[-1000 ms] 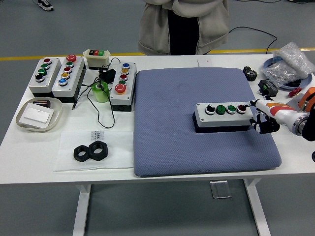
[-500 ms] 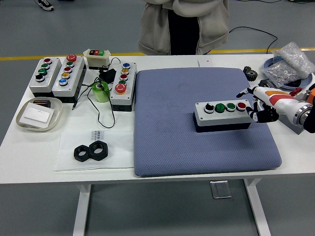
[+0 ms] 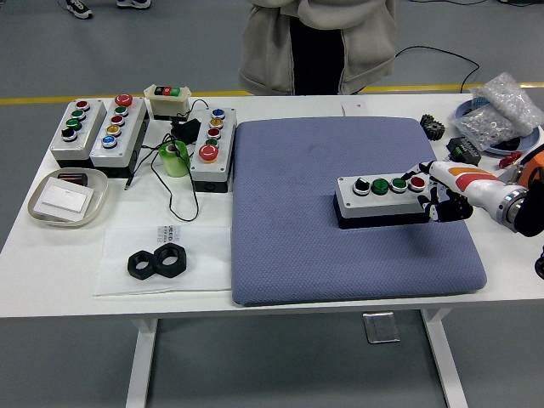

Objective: Pick up the button,place it on the desk,press the button,press the button

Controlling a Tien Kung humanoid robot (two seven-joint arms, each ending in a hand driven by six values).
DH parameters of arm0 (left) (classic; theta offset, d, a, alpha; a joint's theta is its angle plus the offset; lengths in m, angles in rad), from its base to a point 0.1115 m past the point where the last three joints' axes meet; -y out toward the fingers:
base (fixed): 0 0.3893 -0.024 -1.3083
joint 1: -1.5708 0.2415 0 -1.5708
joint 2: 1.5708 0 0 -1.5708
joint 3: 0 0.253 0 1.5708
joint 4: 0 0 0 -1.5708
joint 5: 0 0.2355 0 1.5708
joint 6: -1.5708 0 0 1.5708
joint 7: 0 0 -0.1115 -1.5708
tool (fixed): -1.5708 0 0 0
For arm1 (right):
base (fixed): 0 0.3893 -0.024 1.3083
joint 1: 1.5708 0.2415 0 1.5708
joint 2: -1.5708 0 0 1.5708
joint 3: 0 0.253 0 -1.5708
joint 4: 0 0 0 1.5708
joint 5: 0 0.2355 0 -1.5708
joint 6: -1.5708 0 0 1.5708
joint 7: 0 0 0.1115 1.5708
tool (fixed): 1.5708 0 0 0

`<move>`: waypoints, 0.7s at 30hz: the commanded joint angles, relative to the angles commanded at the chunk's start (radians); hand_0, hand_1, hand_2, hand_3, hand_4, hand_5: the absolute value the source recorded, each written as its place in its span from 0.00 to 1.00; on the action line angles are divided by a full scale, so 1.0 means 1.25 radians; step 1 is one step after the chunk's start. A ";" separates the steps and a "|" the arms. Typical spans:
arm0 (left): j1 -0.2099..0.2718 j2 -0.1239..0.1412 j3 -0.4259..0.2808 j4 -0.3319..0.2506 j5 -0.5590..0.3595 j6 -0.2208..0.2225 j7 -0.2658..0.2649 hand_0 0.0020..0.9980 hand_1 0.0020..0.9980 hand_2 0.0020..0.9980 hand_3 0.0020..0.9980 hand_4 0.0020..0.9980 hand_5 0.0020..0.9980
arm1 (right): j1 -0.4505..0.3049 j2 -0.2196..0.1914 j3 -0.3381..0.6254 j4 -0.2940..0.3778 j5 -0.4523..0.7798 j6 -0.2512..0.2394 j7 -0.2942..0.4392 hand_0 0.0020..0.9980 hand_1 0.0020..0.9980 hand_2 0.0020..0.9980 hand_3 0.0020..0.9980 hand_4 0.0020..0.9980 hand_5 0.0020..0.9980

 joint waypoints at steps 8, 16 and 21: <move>0.002 -0.001 -0.003 0.000 0.005 0.001 0.001 0.69 0.83 0.89 0.83 0.65 1.00 | 0.005 0.016 -0.011 -0.013 0.001 0.004 -0.002 0.08 0.01 0.19 0.81 0.45 0.00; 0.005 -0.001 -0.008 0.000 0.013 0.002 0.004 0.69 0.83 0.89 0.83 0.65 1.00 | 0.011 0.029 -0.024 -0.038 0.001 0.012 -0.006 0.08 0.01 0.19 0.81 0.45 0.00; 0.005 0.000 -0.006 -0.001 0.010 0.001 0.002 0.69 0.83 0.89 0.83 0.65 1.00 | 0.012 0.031 -0.035 -0.046 0.003 0.018 -0.008 0.08 0.01 0.19 0.81 0.45 0.00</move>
